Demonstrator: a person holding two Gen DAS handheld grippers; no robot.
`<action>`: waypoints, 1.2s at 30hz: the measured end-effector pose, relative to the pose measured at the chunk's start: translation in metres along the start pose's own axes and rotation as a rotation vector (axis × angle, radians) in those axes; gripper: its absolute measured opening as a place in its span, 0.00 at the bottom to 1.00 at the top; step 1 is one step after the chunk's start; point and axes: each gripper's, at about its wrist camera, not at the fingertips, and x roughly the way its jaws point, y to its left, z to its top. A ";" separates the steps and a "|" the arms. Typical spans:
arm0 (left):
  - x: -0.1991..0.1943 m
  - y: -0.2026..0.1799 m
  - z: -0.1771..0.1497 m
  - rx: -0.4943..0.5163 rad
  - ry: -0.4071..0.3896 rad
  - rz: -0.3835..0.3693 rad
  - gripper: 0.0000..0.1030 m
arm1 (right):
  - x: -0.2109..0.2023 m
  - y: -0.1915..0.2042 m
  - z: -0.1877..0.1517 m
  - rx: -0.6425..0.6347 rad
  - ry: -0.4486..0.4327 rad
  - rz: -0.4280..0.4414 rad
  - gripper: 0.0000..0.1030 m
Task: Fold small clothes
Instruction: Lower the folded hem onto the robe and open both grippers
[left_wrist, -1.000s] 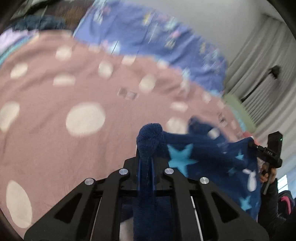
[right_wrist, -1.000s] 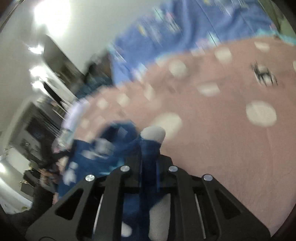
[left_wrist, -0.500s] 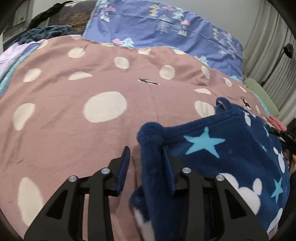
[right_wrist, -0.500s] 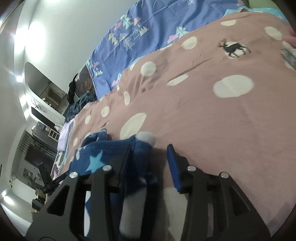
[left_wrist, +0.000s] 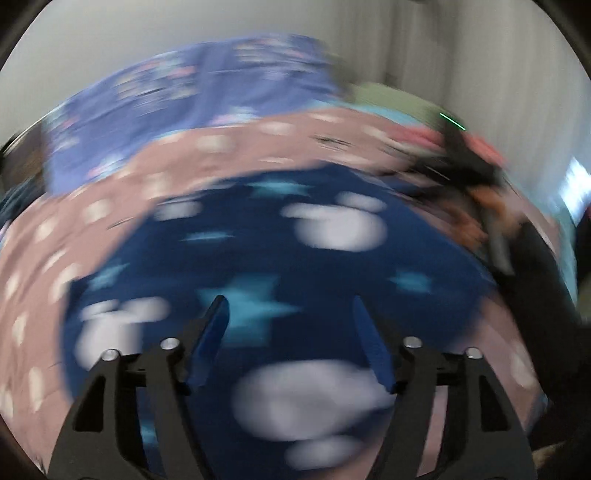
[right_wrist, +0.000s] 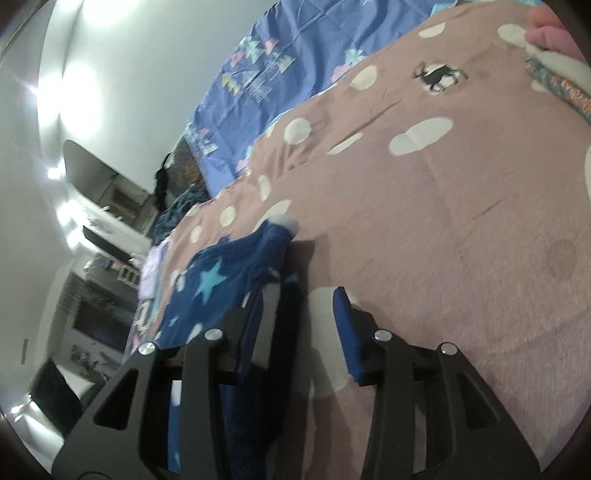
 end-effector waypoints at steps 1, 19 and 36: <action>0.008 -0.037 0.003 0.073 0.012 -0.017 0.69 | 0.000 -0.001 0.000 0.007 0.019 0.021 0.47; 0.086 -0.182 -0.012 0.500 0.108 0.215 0.81 | 0.031 0.018 -0.015 0.003 0.260 0.035 0.65; 0.095 -0.151 -0.012 0.407 0.121 0.066 0.26 | 0.047 0.005 0.000 -0.023 0.098 0.063 0.23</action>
